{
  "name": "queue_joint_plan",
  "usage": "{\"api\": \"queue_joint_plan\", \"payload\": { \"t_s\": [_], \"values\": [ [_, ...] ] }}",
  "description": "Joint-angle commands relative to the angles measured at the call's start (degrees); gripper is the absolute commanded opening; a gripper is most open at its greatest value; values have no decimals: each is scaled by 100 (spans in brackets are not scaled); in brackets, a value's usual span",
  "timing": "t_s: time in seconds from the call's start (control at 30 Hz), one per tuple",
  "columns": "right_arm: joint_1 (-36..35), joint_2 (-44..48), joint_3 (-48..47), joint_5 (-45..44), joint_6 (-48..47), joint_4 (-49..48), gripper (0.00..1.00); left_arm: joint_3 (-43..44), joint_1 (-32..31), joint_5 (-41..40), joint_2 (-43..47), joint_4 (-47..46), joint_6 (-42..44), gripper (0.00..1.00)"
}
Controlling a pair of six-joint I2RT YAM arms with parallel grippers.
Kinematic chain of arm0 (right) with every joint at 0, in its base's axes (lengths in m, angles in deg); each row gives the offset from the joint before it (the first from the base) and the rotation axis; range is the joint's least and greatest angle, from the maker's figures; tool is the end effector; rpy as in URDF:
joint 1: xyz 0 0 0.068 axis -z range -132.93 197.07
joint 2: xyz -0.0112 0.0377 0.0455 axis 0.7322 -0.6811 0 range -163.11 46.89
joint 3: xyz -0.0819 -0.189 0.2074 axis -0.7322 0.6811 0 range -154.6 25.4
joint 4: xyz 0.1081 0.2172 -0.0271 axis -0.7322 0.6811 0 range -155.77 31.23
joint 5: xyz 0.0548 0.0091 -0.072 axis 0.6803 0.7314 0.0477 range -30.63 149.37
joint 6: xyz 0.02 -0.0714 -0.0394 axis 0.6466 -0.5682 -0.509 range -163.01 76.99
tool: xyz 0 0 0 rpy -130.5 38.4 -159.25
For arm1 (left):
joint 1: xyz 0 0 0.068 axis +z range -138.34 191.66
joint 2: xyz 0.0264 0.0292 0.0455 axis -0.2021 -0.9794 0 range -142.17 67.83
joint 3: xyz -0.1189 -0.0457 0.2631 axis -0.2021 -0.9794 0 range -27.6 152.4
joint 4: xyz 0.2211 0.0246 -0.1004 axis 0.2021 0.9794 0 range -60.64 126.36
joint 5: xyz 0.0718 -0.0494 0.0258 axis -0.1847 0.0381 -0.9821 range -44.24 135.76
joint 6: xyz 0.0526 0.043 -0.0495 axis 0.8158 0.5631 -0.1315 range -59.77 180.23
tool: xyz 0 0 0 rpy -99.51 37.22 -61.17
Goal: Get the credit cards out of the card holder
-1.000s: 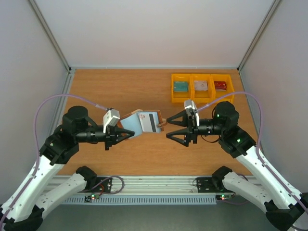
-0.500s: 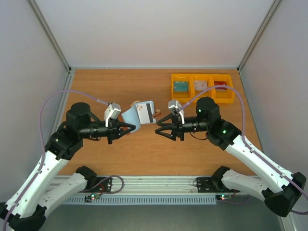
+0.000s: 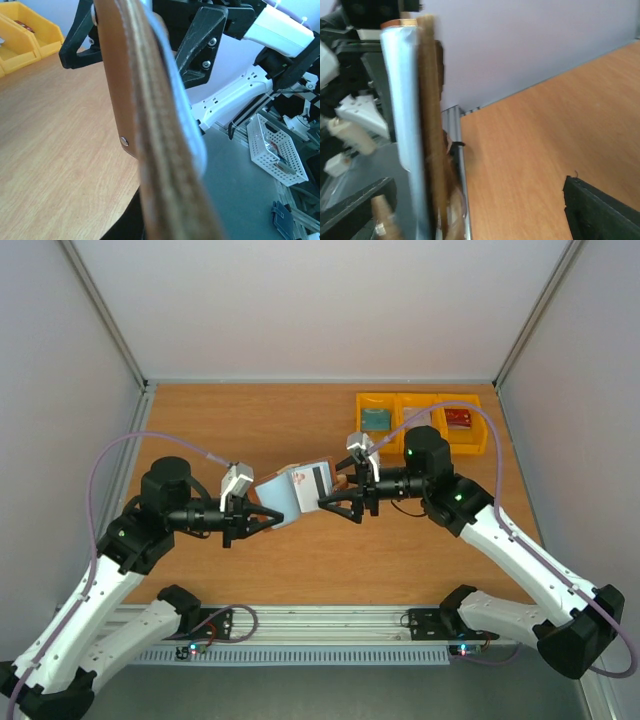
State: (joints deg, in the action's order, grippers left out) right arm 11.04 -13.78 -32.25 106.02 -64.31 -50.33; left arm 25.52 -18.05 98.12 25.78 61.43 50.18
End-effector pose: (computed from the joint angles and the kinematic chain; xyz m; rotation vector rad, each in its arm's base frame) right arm 0.1530 0.1774 0.3698 -1.3608 1.3176 0.9407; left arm 0.0846 -0.1154 0.3634 0.9628 1.7733 -1.3307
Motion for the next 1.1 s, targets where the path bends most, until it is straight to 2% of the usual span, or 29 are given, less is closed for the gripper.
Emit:
{"api": "queue_joint_plan", "payload": {
  "t_s": [0.0, 0.03, 0.1, 0.17, 0.2, 0.23, 0.3, 0.33, 0.4, 0.43, 0.5, 0.63, 0.7, 0.77, 0.8, 0.87, 0.97, 1.07],
  "values": [
    [5, -143, -216, 1393, -26, -430, 81, 56, -26, 371, 21, -244, 164, 0],
    [2, -146, -200, 1538, -14, -483, 70, 50, -26, 398, 13, -221, 204, 0],
    [4, -121, -187, 1623, 9, -478, 41, 21, -26, 423, 23, -170, 271, 0],
    [6, -79, -146, 1688, -4, -458, 20, -43, -26, 369, 34, -181, 262, 0],
    [0, -47, -123, 1686, -14, -430, 6, -95, -26, 287, 49, -206, 212, 0],
    [5, 1, -105, 1666, -34, -388, 2, -143, -18, 156, 72, -210, 93, 0],
    [3, 132, -28, 1564, -26, -342, 1, -220, 2, -404, 155, -131, -41, 1],
    [1, 240, 23, 1465, 14, -328, 1, -237, 27, -890, 205, -18, -113, 13],
    [0, 385, 114, 1101, 201, -306, 1, -298, 99, -2035, 273, 224, -164, 61],
    [5, 438, 162, 872, 336, -298, 1, -343, 157, -2500, 303, 299, -125, 74],
    [4, 530, 212, -110, 684, -82, 1, -364, 253, -2766, 403, 349, 147, 85],
    [0, 359, -244, -2951, 1167, 1471, 1, -189, 266, -1628, 783, 362, 1194, 84],
    [-5, 37, -691, -3847, 1452, 2328, 1, -163, 274, -981, 904, 194, 1245, 78],
    [-170, -159, -934, -3949, 1490, 2397, 1, -288, 270, -24, 880, -337, 754, 68],
    [-416, -210, -1000, -4062, 1464, 2341, 1, -384, 265, 255, 787, -802, 100, 62],
    [-869, -316, -1178, -4533, 1372, 2368, 1, -395, 233, 223, 428, -1104, -650, 51],
    [-1229, -461, -1398, -4746, 1213, 2346, 1, -239, 41, -185, -78, -1642, -995, 50],
    [-1351, -411, -1291, -3773, 1023, 1922, 1, -151, -248, -250, -489, -2008, -1547, 53]
  ]
}}
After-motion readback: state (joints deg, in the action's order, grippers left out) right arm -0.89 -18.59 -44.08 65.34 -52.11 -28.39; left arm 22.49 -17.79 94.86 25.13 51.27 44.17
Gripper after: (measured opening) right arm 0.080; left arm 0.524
